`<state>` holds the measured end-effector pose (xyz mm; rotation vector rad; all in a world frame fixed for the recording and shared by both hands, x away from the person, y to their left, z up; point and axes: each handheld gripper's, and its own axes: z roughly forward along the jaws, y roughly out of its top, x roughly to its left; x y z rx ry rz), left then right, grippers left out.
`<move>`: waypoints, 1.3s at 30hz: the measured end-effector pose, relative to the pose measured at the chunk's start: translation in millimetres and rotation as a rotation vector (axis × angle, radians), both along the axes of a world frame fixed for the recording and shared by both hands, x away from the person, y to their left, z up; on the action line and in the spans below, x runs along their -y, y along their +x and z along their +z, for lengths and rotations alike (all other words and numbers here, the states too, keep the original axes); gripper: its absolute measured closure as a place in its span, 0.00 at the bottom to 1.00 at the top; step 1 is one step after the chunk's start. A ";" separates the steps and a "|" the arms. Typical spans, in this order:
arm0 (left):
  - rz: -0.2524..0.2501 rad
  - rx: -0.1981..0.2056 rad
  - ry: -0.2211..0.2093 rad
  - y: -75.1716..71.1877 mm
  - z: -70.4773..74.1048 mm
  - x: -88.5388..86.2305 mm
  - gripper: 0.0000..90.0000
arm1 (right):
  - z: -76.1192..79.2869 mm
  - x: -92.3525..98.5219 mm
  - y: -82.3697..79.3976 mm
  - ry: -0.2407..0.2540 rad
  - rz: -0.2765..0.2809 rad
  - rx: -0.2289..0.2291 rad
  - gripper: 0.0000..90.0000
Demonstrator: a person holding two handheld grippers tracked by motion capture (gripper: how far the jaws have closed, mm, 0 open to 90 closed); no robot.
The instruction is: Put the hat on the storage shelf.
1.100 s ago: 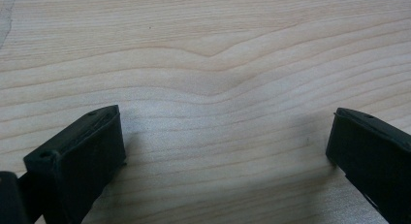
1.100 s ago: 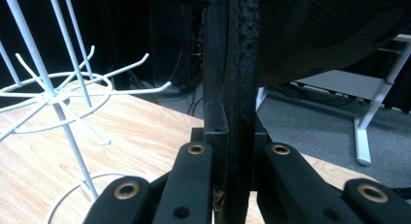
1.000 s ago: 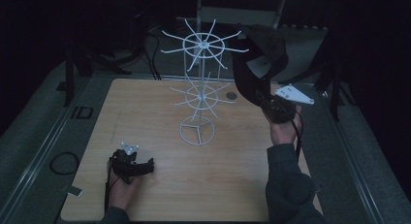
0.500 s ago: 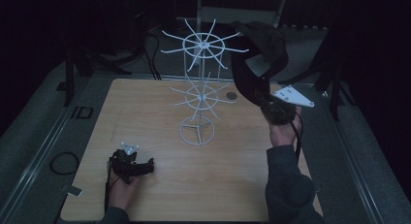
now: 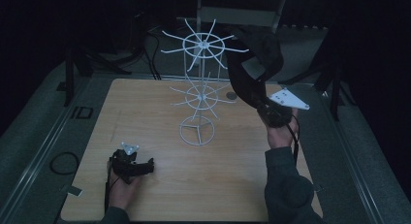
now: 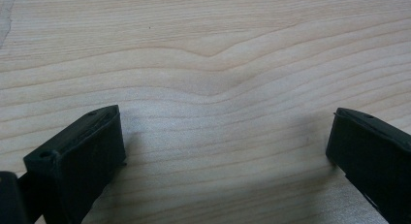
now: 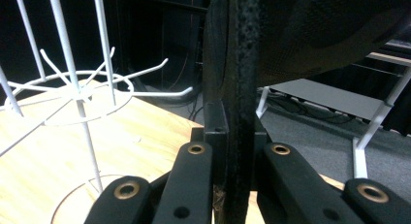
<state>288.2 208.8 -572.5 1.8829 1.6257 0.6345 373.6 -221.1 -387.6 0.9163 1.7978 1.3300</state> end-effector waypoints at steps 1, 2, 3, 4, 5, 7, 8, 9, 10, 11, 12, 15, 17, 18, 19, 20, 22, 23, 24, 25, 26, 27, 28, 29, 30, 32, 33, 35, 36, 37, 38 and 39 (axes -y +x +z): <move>0.000 -0.001 0.000 0.0 0.1 0.0 0.00 | -1.1 -0.8 0.0 -0.003 0.002 0.001 0.96; 0.000 0.000 0.000 0.0 0.0 0.0 0.00 | -2.3 -1.7 -0.1 -0.010 0.002 0.002 0.96; 0.001 0.001 -0.001 0.0 -0.1 0.1 0.00 | -3.8 -2.7 0.0 -0.013 0.006 0.000 0.96; 0.001 0.001 -0.001 0.0 -0.1 0.1 0.00 | -3.8 -2.7 0.0 -0.013 0.006 0.000 0.96; 0.001 0.001 -0.001 0.0 -0.1 0.2 0.00 | -5.1 -4.0 0.4 -0.018 0.011 -0.003 0.96; 0.001 0.001 -0.001 0.0 -0.1 0.2 0.00 | -5.6 -4.7 0.5 -0.021 0.014 -0.002 0.96; 0.001 0.001 -0.001 0.0 -0.1 0.2 0.00 | -6.4 -5.9 0.7 -0.024 0.020 -0.003 0.96; 0.001 0.001 -0.001 0.0 -0.1 0.2 0.00 | -7.5 -7.6 1.0 -0.033 0.024 -0.004 0.96; 0.001 0.001 -0.001 0.0 -0.1 0.2 0.00 | -7.5 -7.6 1.0 -0.033 0.024 -0.004 0.96; 0.001 0.001 -0.002 0.0 -0.1 0.3 0.00 | -8.9 -9.8 1.5 -0.043 0.030 -0.006 0.96; 0.001 0.001 -0.002 0.0 -0.1 0.3 0.00 | -8.9 -9.8 1.5 -0.043 0.030 -0.006 0.96; 0.000 0.001 0.001 0.0 0.0 0.2 0.00 | -10.2 -11.6 1.8 -0.048 0.028 -0.008 0.96; 0.000 0.000 0.001 0.0 0.1 0.2 0.00 | -11.3 -11.3 2.3 -0.053 0.029 -0.012 0.96; 0.000 0.000 0.001 0.0 0.1 0.2 0.00 | -11.3 -11.3 2.3 -0.053 0.029 -0.012 0.96; 0.001 0.001 0.000 0.0 0.0 0.2 0.00 | -12.7 -10.9 2.9 -0.058 0.030 -0.017 0.96; 0.001 0.001 0.000 0.0 0.0 0.2 0.00 | -12.7 -10.9 2.9 -0.058 0.030 -0.017 0.96; 0.002 0.001 -0.001 0.0 0.0 0.4 0.00 | -15.0 -10.9 4.1 -0.069 0.030 -0.023 0.96; 0.001 0.001 -0.001 0.0 0.0 0.4 0.00 | -17.8 -11.6 5.3 -0.077 0.028 -0.038 0.96; 0.001 0.001 -0.001 0.0 0.0 0.4 0.00 | -17.8 -11.6 5.3 -0.077 0.028 -0.038 0.96; 0.002 0.002 -0.001 0.0 0.0 0.4 0.00 | -20.2 -12.8 6.4 -0.082 0.031 -0.046 0.96; 0.002 0.002 -0.001 0.0 0.0 0.4 0.00 | -20.2 -12.8 6.4 -0.082 0.031 -0.046 0.96; 0.002 0.002 -0.001 0.0 0.0 0.4 0.00 | -21.5 -14.8 7.0 -0.096 0.036 -0.046 0.96; 0.002 0.002 -0.001 0.0 0.0 0.4 0.00 | -21.5 -14.8 7.0 -0.096 0.036 -0.046 0.96; 0.000 0.001 0.000 0.0 0.0 0.3 0.00 | -21.8 -16.2 7.1 -0.100 0.042 -0.048 0.95; 0.000 0.001 0.000 0.0 0.0 0.3 0.00 | -21.9 -18.1 6.9 -0.108 0.047 -0.046 0.95; 0.000 0.000 0.000 0.0 0.0 0.3 0.00 | -21.7 -20.9 6.4 -0.120 0.052 -0.044 0.95; 0.000 0.000 0.000 0.0 0.0 0.3 0.00 | -21.7 -23.9 5.6 -0.140 0.057 -0.039 0.94; 0.000 0.000 0.001 0.0 0.1 0.2 0.00 | -21.8 -26.1 4.8 -0.156 0.067 -0.033 0.94; 0.000 0.000 0.001 0.0 0.1 0.2 0.00 | -21.8 -26.1 4.8 -0.156 0.067 -0.033 0.94; 0.000 0.000 0.001 0.0 0.1 0.2 0.00 | -22.0 -26.7 4.5 -0.167 0.077 -0.030 0.93; 0.000 0.000 0.001 0.0 0.1 0.2 0.00 | -22.0 -26.7 4.5 -0.167 0.077 -0.030 0.93; 0.000 0.000 0.001 0.0 0.1 0.2 0.00 | -22.2 -26.8 4.5 -0.167 0.082 -0.033 0.93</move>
